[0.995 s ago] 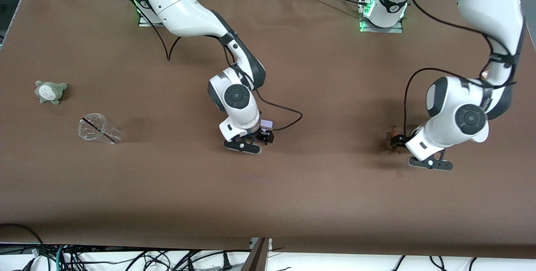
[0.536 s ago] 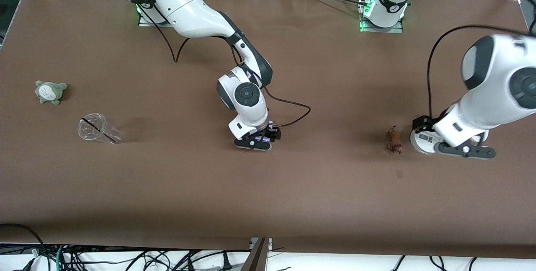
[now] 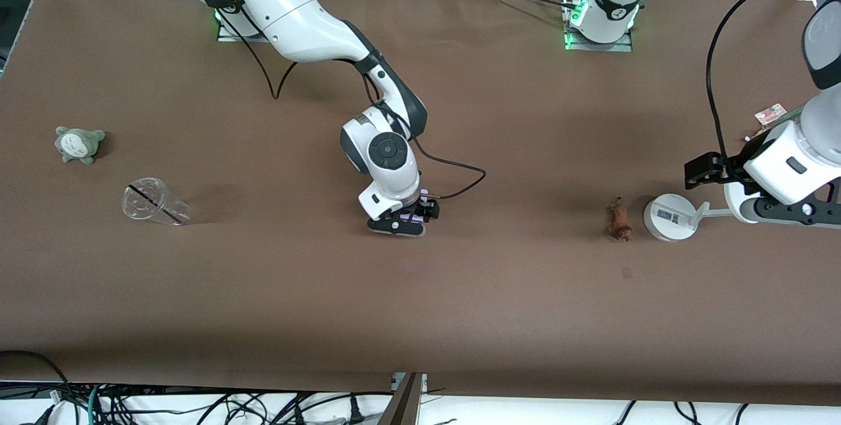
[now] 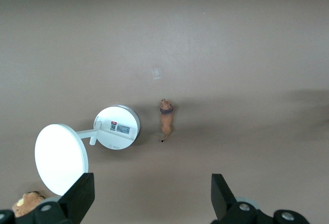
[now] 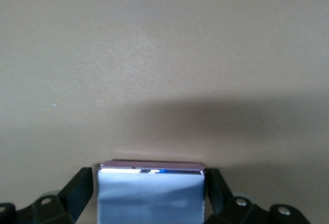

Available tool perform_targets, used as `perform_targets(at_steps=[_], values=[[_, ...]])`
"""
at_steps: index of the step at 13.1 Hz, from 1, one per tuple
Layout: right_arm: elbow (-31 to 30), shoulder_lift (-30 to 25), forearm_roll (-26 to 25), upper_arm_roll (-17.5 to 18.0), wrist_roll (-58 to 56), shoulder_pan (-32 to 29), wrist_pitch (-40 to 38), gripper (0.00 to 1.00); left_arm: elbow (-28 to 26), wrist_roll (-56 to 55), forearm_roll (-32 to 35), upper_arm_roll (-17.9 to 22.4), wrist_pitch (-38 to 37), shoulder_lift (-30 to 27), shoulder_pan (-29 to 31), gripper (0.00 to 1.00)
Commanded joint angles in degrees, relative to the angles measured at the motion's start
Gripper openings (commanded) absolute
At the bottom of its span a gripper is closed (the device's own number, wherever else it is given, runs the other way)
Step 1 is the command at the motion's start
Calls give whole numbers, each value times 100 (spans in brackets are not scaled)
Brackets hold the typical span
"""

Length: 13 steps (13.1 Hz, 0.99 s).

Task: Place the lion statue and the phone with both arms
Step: 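Lift the phone with the right gripper while the left gripper withdraws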

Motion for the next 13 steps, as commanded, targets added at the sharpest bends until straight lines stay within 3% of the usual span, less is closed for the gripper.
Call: perform_targets(at_steps=[1, 2, 4, 5, 7, 9, 11, 12, 13], values=[[176, 114, 11, 12, -66, -3, -40, 99, 166, 23, -128, -13, -249, 8, 45, 100], [176, 114, 20, 12, -66, -11, -40, 95, 114, 23, -189, 22, -249, -28, 54, 100], [176, 114, 20, 12, -66, -29, -40, 51, -559, 23, -278, 118, -110, -596, -86, 100], [176, 105, 20, 12, -75, -38, -49, 38, -1016, 32, -252, 206, 196, -939, -139, 100], [176, 18, 20, 4, -136, -108, -171, 37, -1965, 14, -278, 583, 698, -1589, -490, 100], [193, -210, 46, 4, -539, -239, -610, 37, -2548, 6, -427, 690, 954, -1978, -596, 100], [150, -526, 81, 4, -838, -424, -918, 33, -2480, 5, -392, 690, 955, -1944, -658, 100], [80, -745, 81, -5, -1074, -529, -1224, 20, -2453, 5, -392, 681, 946, -1892, -650, 100], [44, -930, 90, -5, -1451, -713, -1558, 16, -2453, 5, -384, 664, 946, -1883, -649, 100]])
